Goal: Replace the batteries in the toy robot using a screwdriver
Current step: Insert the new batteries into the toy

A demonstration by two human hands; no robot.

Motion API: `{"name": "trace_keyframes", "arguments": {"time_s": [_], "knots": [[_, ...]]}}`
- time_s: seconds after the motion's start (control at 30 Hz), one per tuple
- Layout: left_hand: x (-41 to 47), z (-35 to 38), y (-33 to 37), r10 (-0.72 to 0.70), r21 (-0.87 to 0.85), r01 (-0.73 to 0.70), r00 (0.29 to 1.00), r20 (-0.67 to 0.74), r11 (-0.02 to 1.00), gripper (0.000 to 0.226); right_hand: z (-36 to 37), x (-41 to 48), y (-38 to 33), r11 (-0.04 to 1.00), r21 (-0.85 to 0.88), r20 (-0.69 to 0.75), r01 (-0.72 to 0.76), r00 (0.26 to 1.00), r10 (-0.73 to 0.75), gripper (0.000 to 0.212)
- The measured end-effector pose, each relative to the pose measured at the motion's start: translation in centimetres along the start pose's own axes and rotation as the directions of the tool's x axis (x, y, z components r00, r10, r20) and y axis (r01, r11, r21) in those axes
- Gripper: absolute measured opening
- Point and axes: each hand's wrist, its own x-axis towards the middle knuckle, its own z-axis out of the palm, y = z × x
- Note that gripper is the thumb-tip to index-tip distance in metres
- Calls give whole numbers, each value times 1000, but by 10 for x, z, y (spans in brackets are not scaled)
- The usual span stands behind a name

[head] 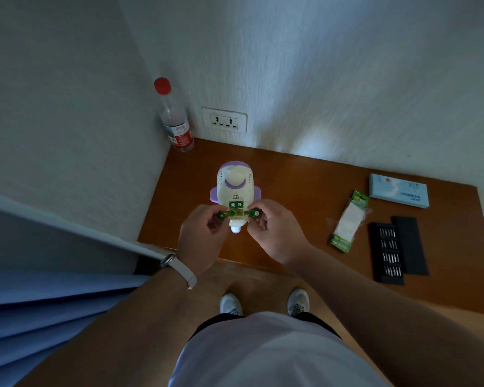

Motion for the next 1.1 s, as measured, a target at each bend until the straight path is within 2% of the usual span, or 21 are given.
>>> {"name": "trace_keyframes", "arguments": {"time_s": [0.33, 1.1], "knots": [[5, 4, 1, 9, 22, -10, 998, 57, 1000, 23, 8, 9, -1, 1000, -21, 23, 16, 1000, -15, 23], [15, 11, 2, -43, 84, 34, 992, 120, 996, 27, 25, 15, 7, 999, -31, 28, -17, 999, 18, 31]]}}
